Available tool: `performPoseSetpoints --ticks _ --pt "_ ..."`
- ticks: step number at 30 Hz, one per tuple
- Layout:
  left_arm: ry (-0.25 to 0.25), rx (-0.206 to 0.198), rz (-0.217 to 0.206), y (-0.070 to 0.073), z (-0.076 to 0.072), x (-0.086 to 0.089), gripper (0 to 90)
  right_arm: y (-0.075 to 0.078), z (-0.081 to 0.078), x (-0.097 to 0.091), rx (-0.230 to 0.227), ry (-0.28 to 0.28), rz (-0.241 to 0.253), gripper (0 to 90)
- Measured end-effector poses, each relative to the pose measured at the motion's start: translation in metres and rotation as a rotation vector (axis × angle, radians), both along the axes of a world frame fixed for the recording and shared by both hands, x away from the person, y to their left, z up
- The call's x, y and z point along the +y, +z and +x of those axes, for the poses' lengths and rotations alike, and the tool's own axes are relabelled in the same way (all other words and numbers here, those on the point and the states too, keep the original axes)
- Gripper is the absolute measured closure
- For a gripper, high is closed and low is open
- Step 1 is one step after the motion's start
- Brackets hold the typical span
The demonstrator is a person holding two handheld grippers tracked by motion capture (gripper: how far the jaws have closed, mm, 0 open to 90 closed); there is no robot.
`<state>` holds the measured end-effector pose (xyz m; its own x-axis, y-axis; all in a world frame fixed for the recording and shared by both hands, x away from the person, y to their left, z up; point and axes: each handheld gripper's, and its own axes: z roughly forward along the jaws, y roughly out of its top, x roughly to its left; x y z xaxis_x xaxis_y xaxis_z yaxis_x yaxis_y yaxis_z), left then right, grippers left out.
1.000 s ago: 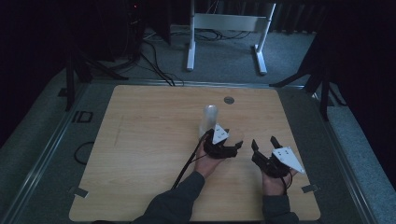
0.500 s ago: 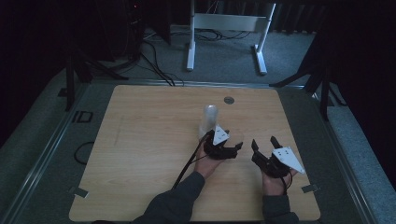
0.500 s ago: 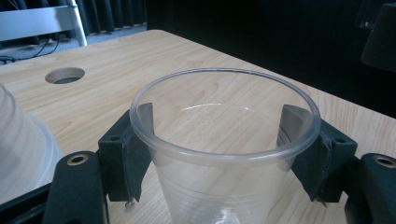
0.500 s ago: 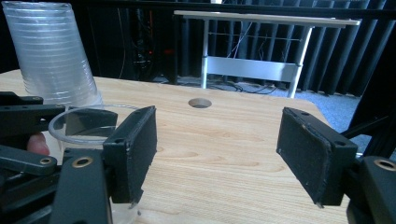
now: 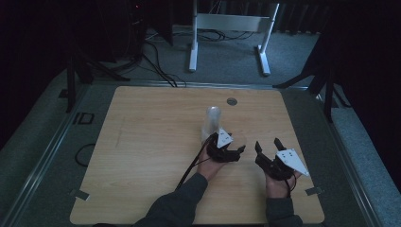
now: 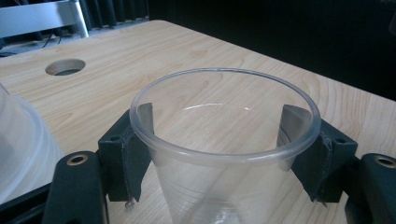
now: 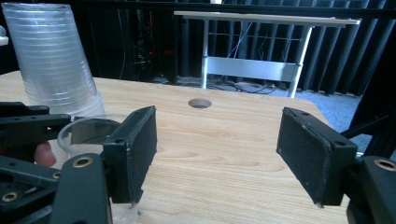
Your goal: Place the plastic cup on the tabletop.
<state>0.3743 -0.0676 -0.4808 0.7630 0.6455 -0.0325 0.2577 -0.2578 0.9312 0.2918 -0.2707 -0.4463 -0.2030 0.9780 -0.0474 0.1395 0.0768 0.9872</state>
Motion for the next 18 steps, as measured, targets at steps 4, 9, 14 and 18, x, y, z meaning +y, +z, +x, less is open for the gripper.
performPoseSetpoints --ticks 4,9,14,18 --pt "0.0 -0.007 0.004 0.0 -0.001 0.0 27.9 0.0 0.0 0.0 0.0 0.0 0.0 28.5" --pt "-0.002 -0.013 0.013 -0.001 -0.005 0.001 26.7 0.0 0.0 0.0 0.0 -0.001 0.0 28.5" --pt "-0.011 -0.013 0.035 -0.005 -0.011 0.002 26.0 0.0 0.0 0.0 0.0 -0.001 0.0 28.5" --pt "-0.003 0.004 0.044 -0.007 -0.011 0.003 22.4 0.0 -0.001 0.001 -0.001 0.0 -0.001 28.5"
